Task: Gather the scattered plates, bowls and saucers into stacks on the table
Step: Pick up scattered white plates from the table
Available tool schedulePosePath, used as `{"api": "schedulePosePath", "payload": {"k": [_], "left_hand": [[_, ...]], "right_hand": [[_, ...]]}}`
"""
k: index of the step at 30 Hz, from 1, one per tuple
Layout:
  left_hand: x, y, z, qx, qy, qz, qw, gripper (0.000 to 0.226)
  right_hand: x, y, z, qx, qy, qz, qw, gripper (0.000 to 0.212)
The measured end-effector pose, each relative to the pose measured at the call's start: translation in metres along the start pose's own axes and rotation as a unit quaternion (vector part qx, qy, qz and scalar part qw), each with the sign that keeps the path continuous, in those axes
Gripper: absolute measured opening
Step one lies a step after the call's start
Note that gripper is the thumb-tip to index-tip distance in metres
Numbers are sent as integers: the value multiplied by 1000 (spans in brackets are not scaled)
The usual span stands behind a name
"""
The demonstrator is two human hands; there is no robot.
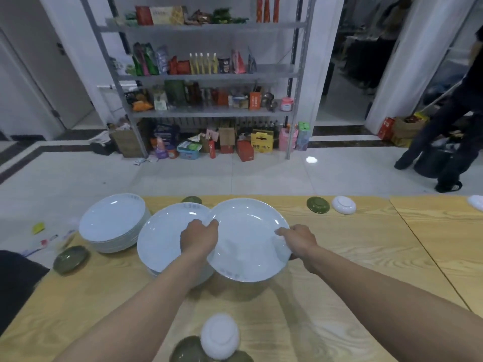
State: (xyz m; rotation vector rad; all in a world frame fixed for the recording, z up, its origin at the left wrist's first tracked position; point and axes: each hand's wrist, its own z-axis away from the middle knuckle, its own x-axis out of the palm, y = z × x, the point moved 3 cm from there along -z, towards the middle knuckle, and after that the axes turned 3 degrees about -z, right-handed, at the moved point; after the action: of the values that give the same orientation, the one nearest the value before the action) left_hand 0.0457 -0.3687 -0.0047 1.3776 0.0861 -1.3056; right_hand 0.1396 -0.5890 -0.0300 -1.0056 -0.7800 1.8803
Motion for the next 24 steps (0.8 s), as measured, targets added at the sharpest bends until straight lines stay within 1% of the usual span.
{"api": "schedulePosePath", "payload": {"k": [3, 9, 12, 16, 20, 24], "left_hand": [[-35, -9, -28, -34, 36, 33, 998, 43], [-84, -48, -76, -90, 64, 43, 993, 47], [-95, -70, -94, -109, 55, 27, 992, 48], [-98, -93, -114, -121, 33, 22, 992, 50], [-90, -106, -126, -122, 21, 13, 992, 52], [-82, -115, -133, -126, 6, -27, 992, 53]], "right_hand": [[36, -33, 0, -11, -31, -12, 999, 36], [116, -57, -11, -3, -73, -20, 997, 45], [149, -58, -18, 3, -83, -9, 997, 49], [175, -55, -28, 13, -91, 36, 995, 64], [186, -55, -35, 13, -87, 55, 995, 65], [191, -53, -36, 13, -112, 84, 990, 68]]}}
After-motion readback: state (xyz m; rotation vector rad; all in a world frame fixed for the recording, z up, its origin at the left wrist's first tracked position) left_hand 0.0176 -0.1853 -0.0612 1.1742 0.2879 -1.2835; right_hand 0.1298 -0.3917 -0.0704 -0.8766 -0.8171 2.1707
